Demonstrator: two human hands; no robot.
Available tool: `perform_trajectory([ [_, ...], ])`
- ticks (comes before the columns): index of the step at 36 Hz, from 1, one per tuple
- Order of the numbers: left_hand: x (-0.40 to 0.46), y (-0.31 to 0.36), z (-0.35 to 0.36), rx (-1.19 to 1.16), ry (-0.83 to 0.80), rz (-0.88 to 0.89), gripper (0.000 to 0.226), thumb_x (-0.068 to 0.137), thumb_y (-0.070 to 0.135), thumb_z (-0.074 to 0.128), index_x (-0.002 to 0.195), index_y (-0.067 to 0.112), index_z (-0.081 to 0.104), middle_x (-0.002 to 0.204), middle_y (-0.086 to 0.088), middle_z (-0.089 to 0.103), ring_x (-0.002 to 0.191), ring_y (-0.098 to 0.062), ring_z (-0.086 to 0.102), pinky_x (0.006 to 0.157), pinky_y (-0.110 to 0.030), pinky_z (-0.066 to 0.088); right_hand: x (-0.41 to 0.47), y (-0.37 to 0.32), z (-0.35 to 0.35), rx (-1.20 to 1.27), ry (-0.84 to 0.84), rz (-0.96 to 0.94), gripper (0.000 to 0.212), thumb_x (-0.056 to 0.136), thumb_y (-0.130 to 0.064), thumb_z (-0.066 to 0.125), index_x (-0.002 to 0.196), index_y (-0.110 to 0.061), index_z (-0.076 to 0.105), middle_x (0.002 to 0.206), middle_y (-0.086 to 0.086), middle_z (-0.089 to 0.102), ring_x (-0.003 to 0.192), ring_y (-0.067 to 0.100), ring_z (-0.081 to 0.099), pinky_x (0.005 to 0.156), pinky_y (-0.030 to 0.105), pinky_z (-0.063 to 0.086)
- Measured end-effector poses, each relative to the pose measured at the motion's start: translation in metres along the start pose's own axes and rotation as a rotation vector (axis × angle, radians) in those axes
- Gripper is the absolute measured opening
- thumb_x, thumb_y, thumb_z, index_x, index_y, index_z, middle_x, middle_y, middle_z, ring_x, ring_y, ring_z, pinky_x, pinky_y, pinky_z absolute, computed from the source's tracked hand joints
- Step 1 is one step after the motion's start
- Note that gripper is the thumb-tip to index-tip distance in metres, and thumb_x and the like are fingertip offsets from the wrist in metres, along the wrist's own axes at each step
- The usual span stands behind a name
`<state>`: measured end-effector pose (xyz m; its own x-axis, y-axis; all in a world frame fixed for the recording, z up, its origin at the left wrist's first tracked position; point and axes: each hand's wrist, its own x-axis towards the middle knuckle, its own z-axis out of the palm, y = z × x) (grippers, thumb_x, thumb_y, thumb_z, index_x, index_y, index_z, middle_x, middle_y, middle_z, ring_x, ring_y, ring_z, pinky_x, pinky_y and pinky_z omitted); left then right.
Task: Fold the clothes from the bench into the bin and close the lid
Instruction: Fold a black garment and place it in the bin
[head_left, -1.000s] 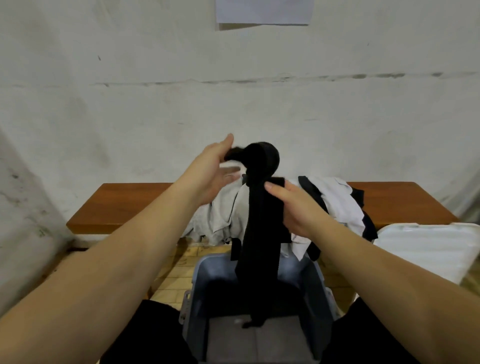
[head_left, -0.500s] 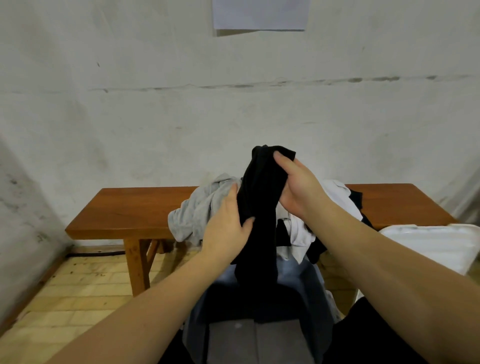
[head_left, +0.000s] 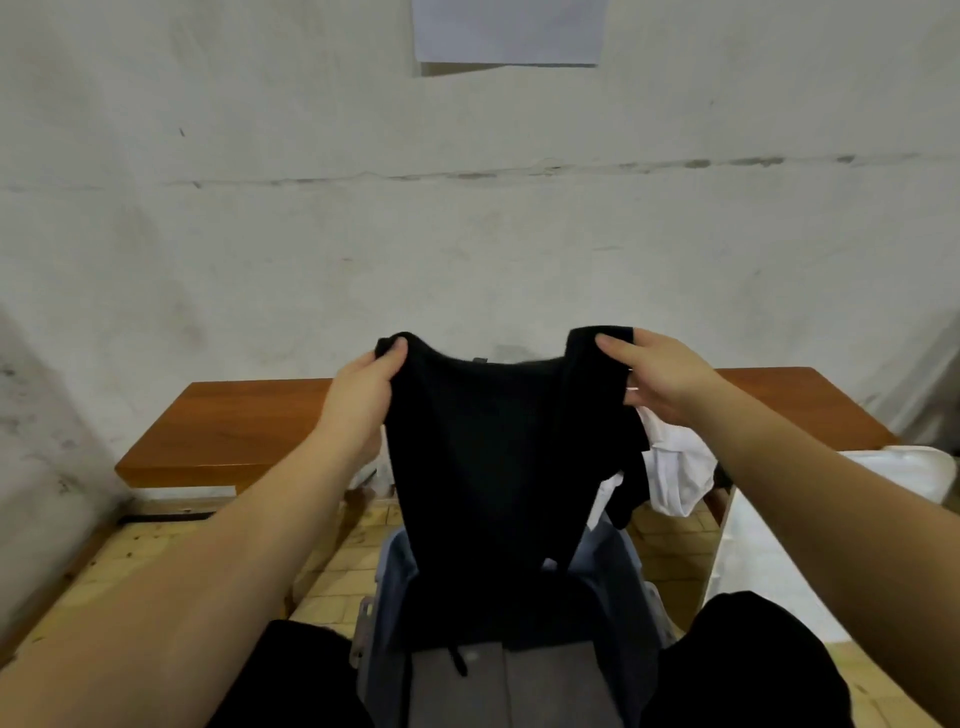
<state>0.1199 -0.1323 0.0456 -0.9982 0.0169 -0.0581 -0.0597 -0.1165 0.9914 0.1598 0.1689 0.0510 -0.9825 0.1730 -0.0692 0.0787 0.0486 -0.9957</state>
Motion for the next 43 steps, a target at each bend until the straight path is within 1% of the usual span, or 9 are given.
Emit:
perform_trajectory([
  [8, 0.015, 0.014, -0.049, -0.057, 0.074, -0.155, 0.038, 0.097, 0.033, 0.06, 0.122, 0.005, 0.059, 0.115, -0.009, 0.068, 0.104, -0.027, 0.067, 0.081, -0.037, 0.054, 0.007, 0.018, -0.049, -0.203, 0.188, 0.067, 0.029, 0.099, -0.035, 0.057, 0.115, -0.013, 0.065, 0.11, 0.008, 0.071, 0.099, 0.026, 0.07, 0.082, 0.037, 0.057],
  [11, 0.02, 0.014, -0.067, 0.045, 0.093, -0.147, 0.044, 0.095, 0.038, 0.062, 0.125, 0.006, 0.057, 0.121, -0.008, 0.067, 0.11, -0.028, 0.063, 0.088, -0.037, 0.05, 0.007, 0.021, -0.058, -0.217, 0.227, 0.062, 0.027, 0.098, -0.037, 0.059, 0.109, -0.013, 0.067, 0.109, 0.01, 0.072, 0.097, 0.025, 0.071, 0.086, 0.041, 0.058],
  [16, 0.026, 0.016, -0.09, 0.184, 0.105, -0.091, 0.053, 0.097, 0.038, 0.059, 0.137, 0.005, 0.049, 0.13, -0.007, 0.06, 0.116, -0.024, 0.058, 0.083, -0.033, 0.05, 0.003, 0.019, -0.06, -0.31, 0.296, 0.017, 0.025, 0.098, -0.039, 0.057, 0.099, -0.016, 0.066, 0.101, 0.007, 0.071, 0.091, 0.023, 0.07, 0.068, 0.03, 0.053],
  [22, 0.034, 0.018, -0.101, 0.405, 0.167, -0.02, 0.037, 0.095, 0.025, 0.064, 0.124, 0.003, 0.06, 0.117, -0.012, 0.064, 0.108, -0.027, 0.062, 0.083, -0.035, 0.053, 0.007, 0.019, -0.066, -0.336, 0.336, -0.01, 0.028, 0.094, -0.038, 0.061, 0.1, -0.012, 0.069, 0.103, 0.01, 0.07, 0.095, 0.027, 0.068, 0.086, 0.044, 0.057],
  [26, 0.042, 0.022, -0.105, 0.297, 0.192, -0.157, 0.02, 0.097, 0.017, 0.06, 0.111, 0.003, 0.059, 0.113, -0.012, 0.063, 0.095, -0.024, 0.063, 0.069, -0.033, 0.051, 0.017, 0.032, -0.072, -0.113, 0.33, 0.123, 0.039, 0.092, -0.034, 0.067, 0.124, -0.012, 0.064, 0.111, 0.006, 0.067, 0.098, 0.021, 0.066, 0.076, 0.034, 0.055],
  [31, 0.045, 0.027, -0.116, 0.175, 0.078, -0.228, 0.02, 0.103, 0.01, 0.044, 0.111, 0.013, 0.062, 0.111, -0.009, 0.062, 0.103, -0.025, 0.06, 0.08, -0.039, 0.047, 0.022, 0.03, -0.084, 0.197, 0.234, 0.245, 0.016, 0.1, -0.02, 0.057, 0.112, -0.02, 0.067, 0.116, 0.005, 0.067, 0.105, 0.019, 0.065, 0.084, 0.034, 0.054],
  [36, 0.045, 0.032, -0.121, 0.176, 0.01, -0.193, 0.029, 0.099, 0.001, 0.039, 0.102, 0.008, 0.067, 0.114, -0.012, 0.063, 0.108, -0.026, 0.06, 0.078, -0.036, 0.048, 0.014, 0.017, -0.087, 0.207, 0.129, 0.156, 0.036, 0.1, 0.001, 0.038, 0.111, -0.015, 0.067, 0.111, 0.009, 0.062, 0.091, 0.017, 0.062, 0.075, 0.026, 0.057],
  [39, 0.044, 0.035, -0.119, 0.288, -0.073, -0.123, 0.03, 0.09, -0.012, 0.045, 0.102, 0.006, 0.066, 0.118, -0.016, 0.061, 0.112, -0.028, 0.056, 0.083, -0.031, 0.046, 0.01, 0.008, -0.086, 0.111, 0.059, 0.091, 0.037, 0.096, 0.007, 0.044, 0.122, -0.01, 0.064, 0.111, 0.013, 0.064, 0.09, 0.018, 0.065, 0.068, 0.021, 0.058],
  [43, 0.043, 0.037, -0.115, 0.656, -0.089, 0.056, 0.031, 0.088, -0.013, 0.054, 0.099, 0.013, 0.067, 0.107, -0.014, 0.065, 0.108, -0.029, 0.057, 0.09, -0.035, 0.041, 0.011, 0.003, -0.089, -0.343, 0.051, 0.006, 0.039, 0.089, 0.001, 0.061, 0.11, -0.03, 0.069, 0.117, 0.01, 0.068, 0.102, 0.025, 0.068, 0.089, 0.036, 0.055],
])
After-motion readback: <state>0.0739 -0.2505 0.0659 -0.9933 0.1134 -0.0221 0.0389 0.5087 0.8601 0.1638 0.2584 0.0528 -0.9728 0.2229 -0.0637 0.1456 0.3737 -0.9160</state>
